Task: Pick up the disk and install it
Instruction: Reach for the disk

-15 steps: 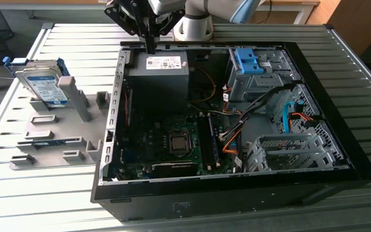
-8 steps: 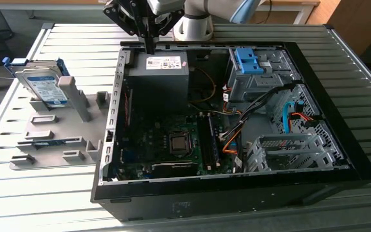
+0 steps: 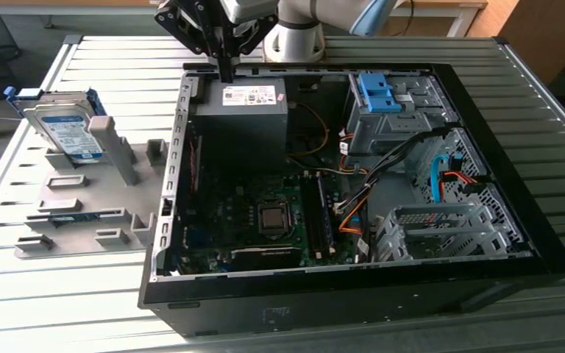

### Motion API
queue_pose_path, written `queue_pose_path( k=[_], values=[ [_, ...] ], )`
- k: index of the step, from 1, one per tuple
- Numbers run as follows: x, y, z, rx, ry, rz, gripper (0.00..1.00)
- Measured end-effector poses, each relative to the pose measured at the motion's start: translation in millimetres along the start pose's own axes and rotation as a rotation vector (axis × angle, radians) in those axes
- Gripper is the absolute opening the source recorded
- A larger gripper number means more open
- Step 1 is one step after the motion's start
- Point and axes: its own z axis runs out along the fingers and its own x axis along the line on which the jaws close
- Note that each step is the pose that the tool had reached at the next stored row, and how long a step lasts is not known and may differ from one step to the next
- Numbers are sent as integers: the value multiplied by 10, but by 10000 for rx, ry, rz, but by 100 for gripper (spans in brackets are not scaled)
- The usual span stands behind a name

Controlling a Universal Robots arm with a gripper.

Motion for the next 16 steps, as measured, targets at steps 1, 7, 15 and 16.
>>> queue_pose_path(
  k=[1,7,15,16],
  values=[
    [2,0,0,1,0,0,11],
    [10,-1,2,-1,-1,1,11],
    [284,-23,37,0,0,1,11],
    [286,-24,37,0,0,1,11]
  ],
)
